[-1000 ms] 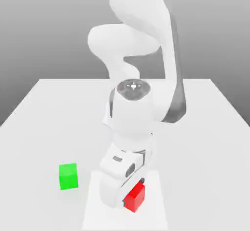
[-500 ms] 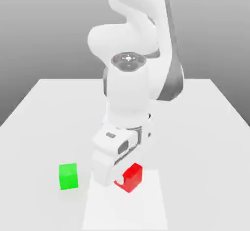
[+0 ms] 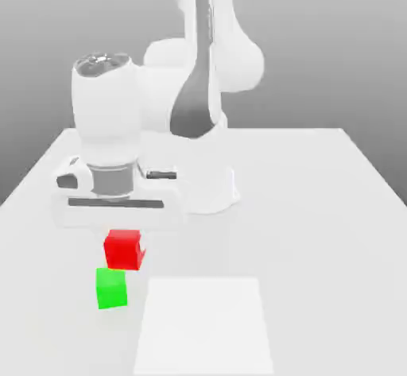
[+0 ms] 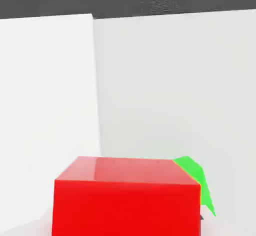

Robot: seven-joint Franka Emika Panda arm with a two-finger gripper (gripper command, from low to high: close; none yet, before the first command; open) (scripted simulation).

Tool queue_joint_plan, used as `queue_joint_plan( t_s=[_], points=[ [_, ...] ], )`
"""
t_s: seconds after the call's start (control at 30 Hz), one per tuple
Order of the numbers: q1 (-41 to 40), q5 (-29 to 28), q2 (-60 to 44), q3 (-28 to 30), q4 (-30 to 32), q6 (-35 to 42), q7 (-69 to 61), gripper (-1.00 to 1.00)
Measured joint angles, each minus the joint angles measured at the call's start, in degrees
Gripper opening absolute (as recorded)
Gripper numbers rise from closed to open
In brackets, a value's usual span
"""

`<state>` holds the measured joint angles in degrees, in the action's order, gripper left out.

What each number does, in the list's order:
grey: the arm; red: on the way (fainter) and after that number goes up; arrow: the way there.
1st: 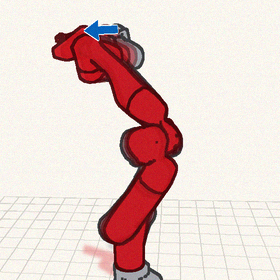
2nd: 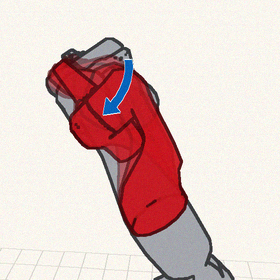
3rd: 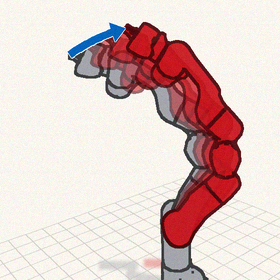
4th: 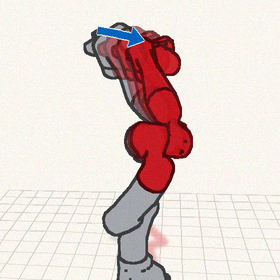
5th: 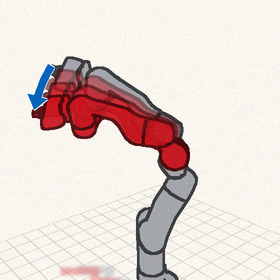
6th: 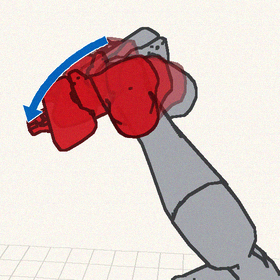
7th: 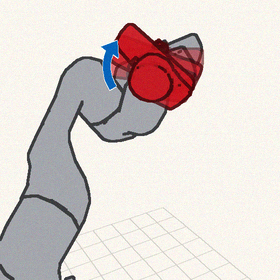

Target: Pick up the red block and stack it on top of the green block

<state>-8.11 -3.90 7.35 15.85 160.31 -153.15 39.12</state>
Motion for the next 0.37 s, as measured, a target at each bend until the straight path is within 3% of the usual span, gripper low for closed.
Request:
queue_joint_plan(
  t_s=[0.1, 0.23, 0.27, 0.37],
  points=[
    [-1.7, 0.1, -1.5, 0.7, 0.6, -2.1, 4.2, -1.0],
    [-1.3, 6.1, -9.5, -0.1, 0.4, -9.5, 0.5, -1.0],
    [-1.9, 8.0, -11.5, -1.2, 0.3, -11.4, -0.9, 1.0],
    [-1.9, 8.0, -11.5, -1.2, 0.3, -11.4, -0.9, 1.0]
  ],
)
